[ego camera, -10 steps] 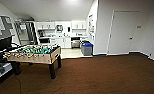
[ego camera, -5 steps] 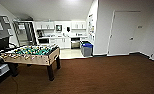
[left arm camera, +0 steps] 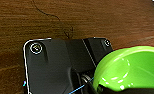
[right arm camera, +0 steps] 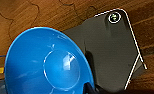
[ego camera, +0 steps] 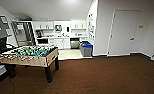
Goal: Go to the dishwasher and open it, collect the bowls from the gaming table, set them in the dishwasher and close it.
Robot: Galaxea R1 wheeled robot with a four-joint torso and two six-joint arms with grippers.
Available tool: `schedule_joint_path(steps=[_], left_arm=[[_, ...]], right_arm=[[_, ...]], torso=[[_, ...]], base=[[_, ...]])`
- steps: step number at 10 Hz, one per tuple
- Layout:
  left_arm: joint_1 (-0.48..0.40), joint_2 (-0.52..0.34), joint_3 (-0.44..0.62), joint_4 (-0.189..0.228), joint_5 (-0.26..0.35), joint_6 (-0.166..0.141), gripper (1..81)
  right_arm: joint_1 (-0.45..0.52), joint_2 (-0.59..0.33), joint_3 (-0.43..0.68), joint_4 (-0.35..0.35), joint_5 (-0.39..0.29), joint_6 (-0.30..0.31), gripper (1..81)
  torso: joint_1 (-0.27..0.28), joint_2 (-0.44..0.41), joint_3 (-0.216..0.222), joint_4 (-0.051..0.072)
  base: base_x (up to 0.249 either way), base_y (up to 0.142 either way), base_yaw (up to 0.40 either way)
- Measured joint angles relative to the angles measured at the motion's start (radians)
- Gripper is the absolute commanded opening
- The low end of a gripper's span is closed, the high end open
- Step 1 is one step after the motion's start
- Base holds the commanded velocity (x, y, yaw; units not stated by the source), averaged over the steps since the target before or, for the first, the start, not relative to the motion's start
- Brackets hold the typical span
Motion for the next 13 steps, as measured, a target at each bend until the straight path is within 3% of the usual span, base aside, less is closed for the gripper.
schedule_joint_path(steps=[13], left_arm=[[0.001, -0.003, 0.000, 0.000, 0.000, 0.000, 1.0]], right_arm=[[-0.003, 0.001, 0.000, 0.000, 0.001, 0.000, 1.0]], torso=[[-0.001, 0.000, 0.000, 0.000]], base=[[0.124, 0.000, 0.000]])
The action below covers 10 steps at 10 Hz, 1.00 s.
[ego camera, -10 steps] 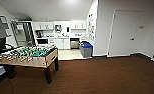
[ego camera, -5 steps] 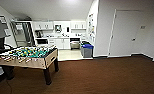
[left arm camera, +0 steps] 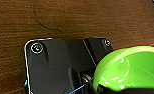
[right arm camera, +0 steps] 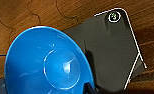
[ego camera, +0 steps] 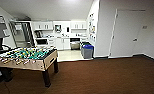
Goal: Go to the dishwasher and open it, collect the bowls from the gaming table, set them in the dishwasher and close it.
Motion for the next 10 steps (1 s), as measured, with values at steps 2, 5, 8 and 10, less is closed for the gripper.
schedule_joint_path(steps=[2, 5, 8, 10], left_arm=[[-0.001, 0.005, 0.000, 0.000, 0.000, 0.000, 1.0], [-0.001, 0.008, 0.000, 0.001, 0.001, 0.000, 1.0], [0.000, 0.013, 0.000, 0.001, 0.001, 0.000, 1.0], [-0.004, 0.013, 0.000, 0.001, 0.000, 0.000, 1.0]], right_arm=[[0.000, 0.000, 0.000, 0.000, 0.000, 0.000, 1.0], [0.000, 0.000, 0.000, 0.000, 0.000, 0.000, 1.0], [0.002, 0.000, 0.000, 0.000, -0.001, 0.000, 1.0], [0.006, 0.002, -0.002, 0.000, 0.000, -0.001, 1.0]], torso=[[0.000, 0.000, 0.000, 0.000], [0.000, 0.000, 0.000, 0.000], [0.000, 0.000, 0.000, 0.000], [0.001, 0.000, 0.000, 0.000]], base=[[0.158, 0.000, 0.000], [0.158, 0.000, 0.000], [0.159, 0.000, 0.000], [0.162, 0.000, 0.000]])
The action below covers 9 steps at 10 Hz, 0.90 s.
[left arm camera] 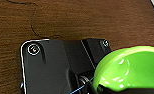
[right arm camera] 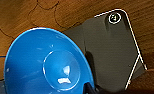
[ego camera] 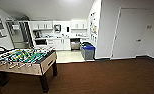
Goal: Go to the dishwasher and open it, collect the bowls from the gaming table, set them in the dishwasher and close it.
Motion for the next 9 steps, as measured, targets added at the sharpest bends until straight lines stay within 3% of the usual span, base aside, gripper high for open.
schedule_joint_path(steps=[9], left_arm=[[0.001, 0.000, 0.000, 0.002, 0.000, 0.000, 1.0]], right_arm=[[-0.003, 0.003, -0.005, 0.000, -0.001, 0.000, 1.0]], torso=[[0.000, 0.000, 0.000, 0.000]], base=[[0.180, 0.000, 0.000]])
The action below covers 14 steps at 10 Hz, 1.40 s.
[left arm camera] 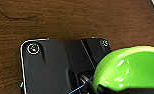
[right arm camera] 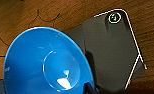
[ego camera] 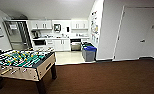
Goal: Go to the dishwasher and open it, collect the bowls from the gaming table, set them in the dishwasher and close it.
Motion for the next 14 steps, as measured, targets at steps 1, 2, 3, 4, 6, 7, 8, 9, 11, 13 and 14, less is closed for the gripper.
schedule_joint_path(steps=[1, 2, 3, 4, 6, 7, 8, 9, 11, 13, 14], left_arm=[[0.000, 0.000, 0.000, 0.000, 0.000, 0.000, 1.0], [0.000, 0.000, 0.000, 0.000, 0.000, 0.000, 1.0], [0.000, 0.000, 0.000, 0.000, 0.000, 0.000, 1.0], [0.000, -0.001, -0.001, 0.000, 0.000, 0.000, 1.0], [0.000, 0.002, 0.000, 0.000, 0.000, 0.000, 1.0], [0.000, 0.002, 0.000, 0.000, 0.000, 0.000, 1.0], [0.000, 0.001, 0.000, 0.000, 0.000, 0.000, 1.0], [0.001, 0.000, 0.000, 0.000, 0.001, 0.000, 1.0], [-0.011, 0.002, 0.000, 0.000, -0.001, 0.000, 1.0], [0.002, 0.000, 0.000, 0.000, 0.000, 0.000, 1.0], [0.007, -0.004, 0.000, 0.001, 0.001, 0.000, 1.0]], right_arm=[[0.000, 0.001, -0.001, 0.000, 0.000, 0.000, 1.0], [0.000, 0.000, -0.001, 0.000, 0.000, 0.000, 1.0], [0.000, 0.001, -0.002, 0.000, 0.000, 0.000, 1.0], [0.001, 0.008, -0.011, 0.000, 0.000, 0.000, 1.0], [0.001, 0.011, -0.021, 0.000, 0.000, 0.000, 1.0], [0.002, 0.012, -0.021, 0.000, 0.001, 0.000, 1.0], [0.001, 0.012, -0.021, 0.000, 0.000, 0.000, 1.0], [0.001, 0.012, -0.021, 0.000, 0.000, 0.000, 1.0], [0.010, 0.011, -0.021, 0.000, 0.003, 0.000, 1.0], [-0.005, 0.013, -0.021, -0.001, 0.001, 0.001, 1.0], [-0.006, 0.014, -0.023, -0.001, 0.000, 0.001, 1.0]], torso=[[0.000, 0.000, 0.000, 0.000], [0.000, 0.000, 0.000, 0.000], [0.000, 0.000, 0.000, 0.000], [0.000, 0.000, 0.000, 0.000], [0.000, 0.000, 0.000, 0.000], [0.000, 0.000, 0.000, 0.000], [0.000, 0.000, 0.000, 0.000], [0.000, 0.000, 0.000, 0.000], [0.001, 0.001, 0.000, 0.000], [0.000, 0.000, 0.000, 0.000], [0.000, 0.000, 0.000, 0.000]], base=[[0.189, 0.000, 0.000], [0.189, 0.000, 0.000], [0.189, -0.064, 0.000], [0.189, -0.070, 0.000], [0.189, -0.073, 0.000], [0.189, -0.075, 0.000], [0.188, -0.075, 0.000], [0.164, -0.068, 0.000], [0.142, 0.000, 0.000], [0.141, 0.000, 0.000], [0.141, 0.000, 0.000]])
